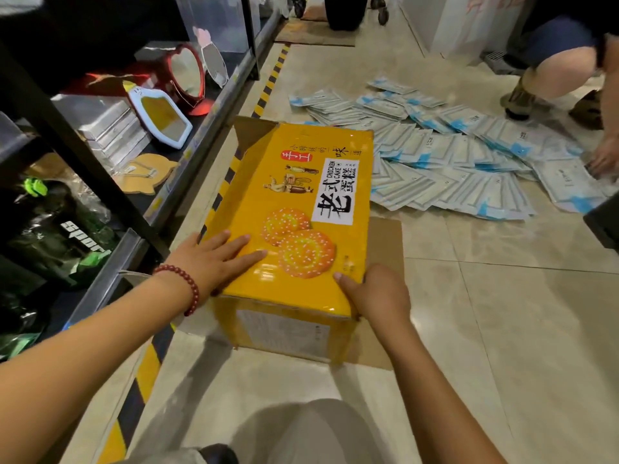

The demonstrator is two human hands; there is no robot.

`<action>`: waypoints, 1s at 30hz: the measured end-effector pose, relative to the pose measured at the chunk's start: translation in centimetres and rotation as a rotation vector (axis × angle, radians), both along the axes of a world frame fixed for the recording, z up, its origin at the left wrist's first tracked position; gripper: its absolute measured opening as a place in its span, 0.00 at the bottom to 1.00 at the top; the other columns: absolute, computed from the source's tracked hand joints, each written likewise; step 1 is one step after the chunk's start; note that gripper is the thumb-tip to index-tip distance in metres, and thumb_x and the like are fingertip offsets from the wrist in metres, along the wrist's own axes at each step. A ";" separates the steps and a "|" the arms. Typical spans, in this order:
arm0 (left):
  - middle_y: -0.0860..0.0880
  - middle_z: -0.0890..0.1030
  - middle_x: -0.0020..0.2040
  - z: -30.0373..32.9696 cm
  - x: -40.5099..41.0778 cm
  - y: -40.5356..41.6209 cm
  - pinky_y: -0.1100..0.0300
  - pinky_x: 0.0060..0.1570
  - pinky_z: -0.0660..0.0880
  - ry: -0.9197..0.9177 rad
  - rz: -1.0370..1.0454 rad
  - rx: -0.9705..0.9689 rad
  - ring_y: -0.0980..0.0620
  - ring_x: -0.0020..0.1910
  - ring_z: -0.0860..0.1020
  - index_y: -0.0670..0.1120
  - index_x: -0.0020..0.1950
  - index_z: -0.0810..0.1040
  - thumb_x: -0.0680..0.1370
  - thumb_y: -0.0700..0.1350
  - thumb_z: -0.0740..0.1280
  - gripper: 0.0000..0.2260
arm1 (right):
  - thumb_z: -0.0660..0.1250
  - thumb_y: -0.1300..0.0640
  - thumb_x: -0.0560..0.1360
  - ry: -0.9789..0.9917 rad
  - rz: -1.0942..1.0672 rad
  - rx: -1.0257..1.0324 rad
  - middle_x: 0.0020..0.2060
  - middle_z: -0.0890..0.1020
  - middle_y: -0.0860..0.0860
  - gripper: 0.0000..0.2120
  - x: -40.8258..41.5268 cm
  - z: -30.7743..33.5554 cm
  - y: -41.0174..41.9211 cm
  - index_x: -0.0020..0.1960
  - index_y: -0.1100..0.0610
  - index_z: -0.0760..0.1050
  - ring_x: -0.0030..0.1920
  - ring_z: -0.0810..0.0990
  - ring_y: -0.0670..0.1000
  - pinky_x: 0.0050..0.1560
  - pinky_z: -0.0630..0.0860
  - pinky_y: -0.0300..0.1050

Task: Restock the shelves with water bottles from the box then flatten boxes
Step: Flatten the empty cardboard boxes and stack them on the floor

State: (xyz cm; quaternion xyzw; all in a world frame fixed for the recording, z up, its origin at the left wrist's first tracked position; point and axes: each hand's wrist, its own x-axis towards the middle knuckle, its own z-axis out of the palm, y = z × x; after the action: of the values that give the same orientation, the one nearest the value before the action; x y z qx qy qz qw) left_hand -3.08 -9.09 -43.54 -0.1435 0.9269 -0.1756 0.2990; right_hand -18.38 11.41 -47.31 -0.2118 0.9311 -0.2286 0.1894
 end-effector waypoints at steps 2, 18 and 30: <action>0.49 0.36 0.77 0.3 0.0 -0.3 0.41 0.73 0.50 -0.025 0.064 -0.010 0.44 0.76 0.40 0.58 0.71 0.26 0.73 0.47 0.72 0.53 | 0.64 0.40 0.75 -0.046 0.061 -0.071 0.43 0.82 0.56 0.20 1.7 -0.4 -0.5 0.34 0.53 0.64 0.47 0.80 0.58 0.36 0.64 0.44; 0.50 0.37 0.77 -2.0 -0.4 1.5 0.49 0.75 0.48 0.191 0.155 0.375 0.47 0.76 0.38 0.58 0.76 0.39 0.66 0.70 0.66 0.50 | 0.65 0.33 0.69 -1.091 -0.341 -0.503 0.57 0.77 0.50 0.33 4.9 -5.3 0.9 0.66 0.53 0.67 0.47 0.76 0.46 0.33 0.69 0.39; 0.51 0.39 0.78 -2.0 -0.4 1.4 0.51 0.74 0.49 0.251 0.171 0.353 0.48 0.76 0.40 0.58 0.76 0.38 0.66 0.71 0.64 0.49 | 0.72 0.44 0.70 -0.277 -0.577 -0.474 0.40 0.74 0.48 0.23 1.7 -4.1 4.9 0.51 0.60 0.69 0.44 0.75 0.53 0.35 0.67 0.41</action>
State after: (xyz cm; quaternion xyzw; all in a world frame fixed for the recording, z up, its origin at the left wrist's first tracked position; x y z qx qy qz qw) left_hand -3.48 -7.70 -45.50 -0.1876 0.9577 0.0343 0.2156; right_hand -16.72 16.30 -51.43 0.0534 0.8397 -0.5071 0.1870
